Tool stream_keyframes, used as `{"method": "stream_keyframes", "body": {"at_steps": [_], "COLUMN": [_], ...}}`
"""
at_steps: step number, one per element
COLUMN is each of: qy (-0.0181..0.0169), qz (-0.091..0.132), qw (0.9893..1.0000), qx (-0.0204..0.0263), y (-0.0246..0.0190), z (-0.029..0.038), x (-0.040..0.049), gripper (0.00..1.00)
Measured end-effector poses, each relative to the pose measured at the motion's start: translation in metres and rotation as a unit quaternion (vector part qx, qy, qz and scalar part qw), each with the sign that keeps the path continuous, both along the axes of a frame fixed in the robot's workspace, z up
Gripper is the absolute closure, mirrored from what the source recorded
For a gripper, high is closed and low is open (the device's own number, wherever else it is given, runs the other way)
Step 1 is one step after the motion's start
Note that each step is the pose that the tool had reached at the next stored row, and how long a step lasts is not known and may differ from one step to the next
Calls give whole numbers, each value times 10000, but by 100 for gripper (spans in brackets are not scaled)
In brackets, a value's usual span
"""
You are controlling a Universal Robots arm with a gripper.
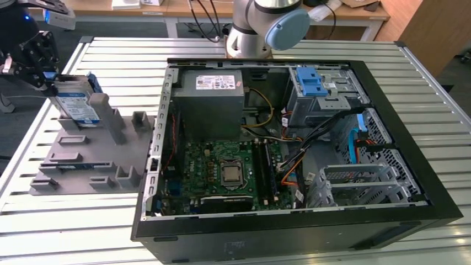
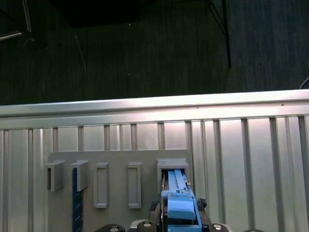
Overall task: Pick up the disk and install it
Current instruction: 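Pick up the disk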
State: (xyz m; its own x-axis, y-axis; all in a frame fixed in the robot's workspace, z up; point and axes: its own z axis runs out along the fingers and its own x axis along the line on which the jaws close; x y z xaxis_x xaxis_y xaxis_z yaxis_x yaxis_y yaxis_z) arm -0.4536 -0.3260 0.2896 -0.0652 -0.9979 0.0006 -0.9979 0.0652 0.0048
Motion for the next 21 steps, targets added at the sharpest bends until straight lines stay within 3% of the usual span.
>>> {"method": "stream_keyframes", "body": {"at_steps": [5,9,19,20,21], "qy": [0,1,0,0,0], "qz": [10,147,150,150,150], "qw": [10000,9999,9999,9999,9999], "qx": [0,-2,-1,-2,-2], "y": [-6,-11,-11,-11,-11], "z": [0,0,0,0,0], "x": [-1,-1,-1,-1,-1], "gripper": [63,63,62,55,55]}}
